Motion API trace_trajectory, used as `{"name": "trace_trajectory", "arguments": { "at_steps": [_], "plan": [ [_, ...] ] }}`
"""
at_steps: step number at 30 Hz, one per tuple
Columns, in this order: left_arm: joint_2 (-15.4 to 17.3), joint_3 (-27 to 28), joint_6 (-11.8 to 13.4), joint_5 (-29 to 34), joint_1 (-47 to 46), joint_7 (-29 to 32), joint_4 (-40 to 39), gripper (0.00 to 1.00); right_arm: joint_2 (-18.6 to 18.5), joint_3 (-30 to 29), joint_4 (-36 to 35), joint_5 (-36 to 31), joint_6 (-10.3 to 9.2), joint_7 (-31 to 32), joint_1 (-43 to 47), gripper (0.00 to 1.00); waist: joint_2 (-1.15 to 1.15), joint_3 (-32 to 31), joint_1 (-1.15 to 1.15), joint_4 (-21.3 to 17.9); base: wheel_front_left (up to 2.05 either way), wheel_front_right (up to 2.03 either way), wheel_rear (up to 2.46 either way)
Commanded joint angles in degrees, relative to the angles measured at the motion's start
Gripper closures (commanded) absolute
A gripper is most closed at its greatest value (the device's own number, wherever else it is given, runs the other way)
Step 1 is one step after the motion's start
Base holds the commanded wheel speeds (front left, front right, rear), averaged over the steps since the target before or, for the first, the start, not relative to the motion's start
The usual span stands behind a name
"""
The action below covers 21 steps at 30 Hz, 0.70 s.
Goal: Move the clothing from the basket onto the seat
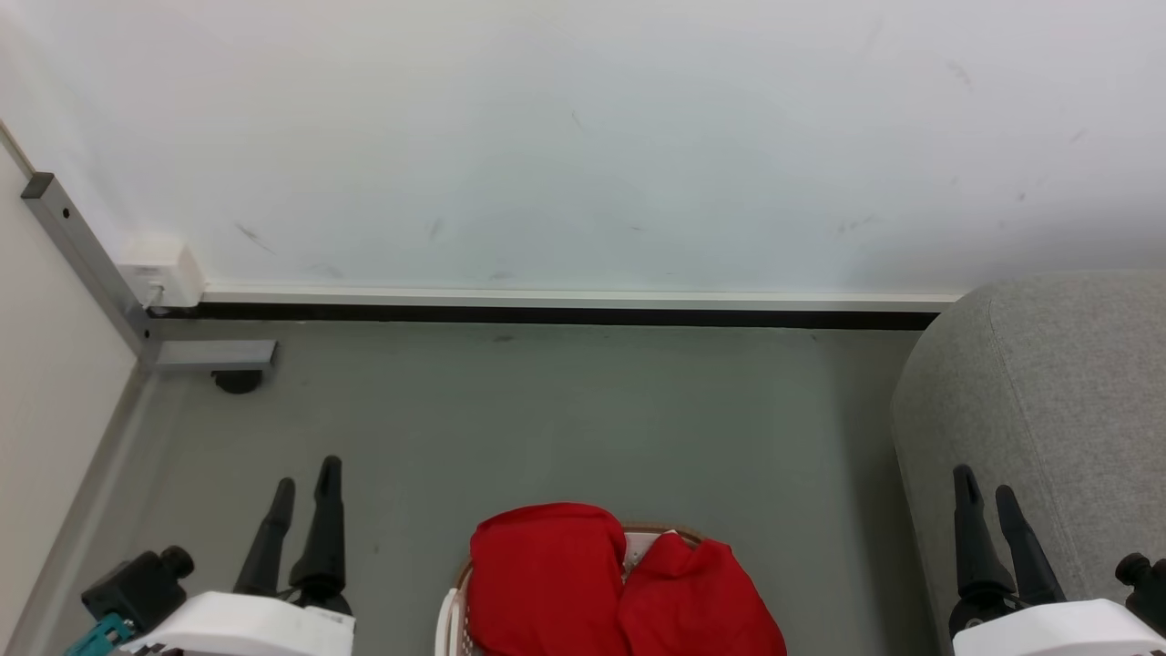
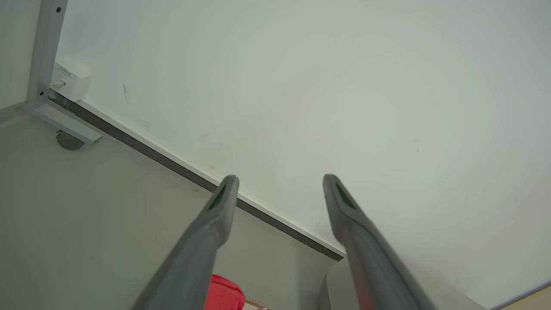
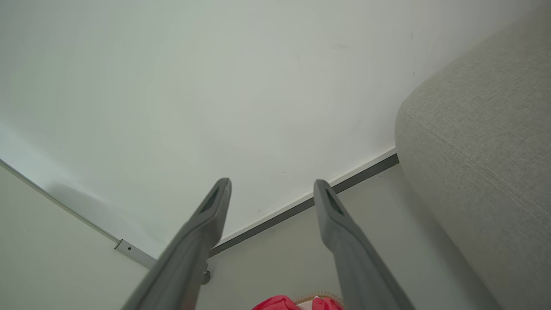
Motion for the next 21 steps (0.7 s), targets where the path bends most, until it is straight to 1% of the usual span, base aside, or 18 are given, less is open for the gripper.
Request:
{"name": "trace_trajectory", "arguments": {
  "at_steps": [1, 9, 21],
  "plan": [
    [0.71, -0.21, 0.11, 3.31, -0.81, -0.81, -0.49, 0.0, -0.65, 0.1, -0.32, -3.28, -0.05, -0.73, -1.74, 0.0, 0.0, -0.01, 0.0, -0.03, 0.0, 0.0, 0.0],
    [0.93, -0.98, 0.2, 9.26, -1.26, -2.05, 0.04, 0.0, -0.7, 0.8, 0.74, -11.85, -0.06, -2.09, -1.85, 0.0, 0.0, 0.17, 0.0, -0.07, 0.0, 0.0, 0.0],
    [1.24, -1.51, 0.32, 16.63, -1.58, -3.85, 1.29, 0.0, -0.75, 1.43, 1.55, -18.51, -0.07, -3.87, -2.39, 0.0, 0.0, 0.14, 0.0, -0.12, 0.0, 0.0, 0.0]
  ]
}}
